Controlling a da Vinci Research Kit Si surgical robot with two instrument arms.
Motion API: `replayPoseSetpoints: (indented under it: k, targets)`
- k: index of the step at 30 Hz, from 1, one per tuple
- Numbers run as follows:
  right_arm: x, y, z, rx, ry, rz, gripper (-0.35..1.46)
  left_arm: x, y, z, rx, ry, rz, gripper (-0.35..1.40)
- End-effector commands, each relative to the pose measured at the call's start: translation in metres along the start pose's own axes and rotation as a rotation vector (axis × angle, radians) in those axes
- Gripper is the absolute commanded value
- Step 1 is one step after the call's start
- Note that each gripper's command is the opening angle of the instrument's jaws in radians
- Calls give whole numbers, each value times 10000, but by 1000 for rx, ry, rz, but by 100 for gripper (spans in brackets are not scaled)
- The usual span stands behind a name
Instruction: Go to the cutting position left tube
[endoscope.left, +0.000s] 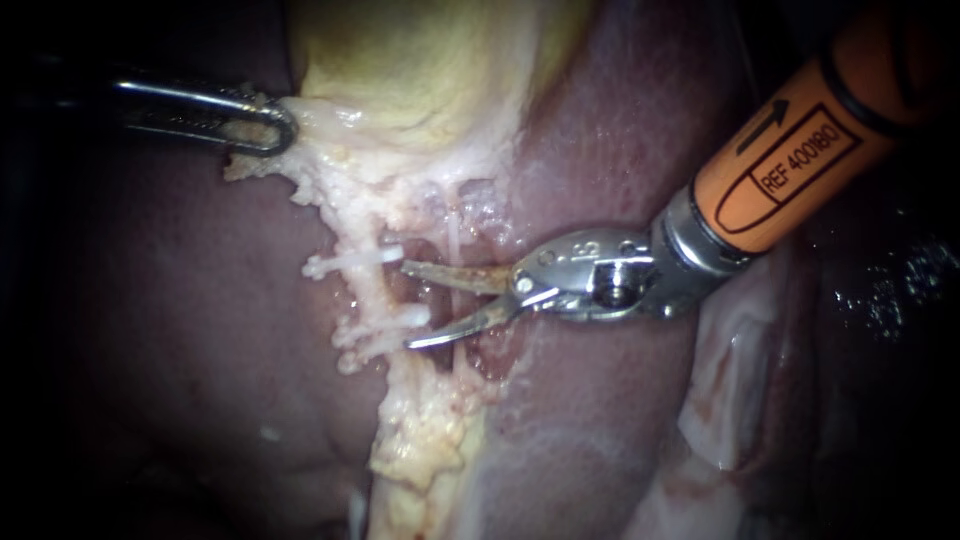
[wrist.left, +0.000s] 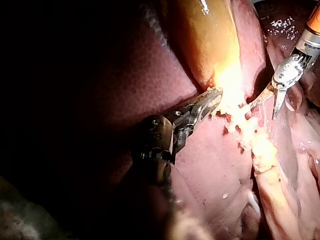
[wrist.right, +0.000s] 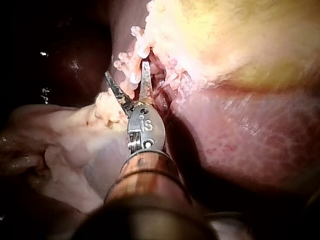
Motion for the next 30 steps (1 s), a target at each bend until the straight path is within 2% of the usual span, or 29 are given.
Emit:
replayPoseSetpoints:
  k: [1,9,17,23,30]
  targets:
    - [-2,2,-1,3,-1,-1,136,0,0,0,0,0,0,-35]
    - [-21,18,-3,9,-5,-13,140,0,0,0,1,0,0,-35]
    - [-34,23,16,71,-12,-54,136,0,-1,0,2,1,-1,-35]
    - [-35,22,31,103,-10,-73,135,0,-1,0,3,1,-1,-35]
    - [-25,19,50,134,21,-88,130,0,-1,1,3,1,-1,-35]
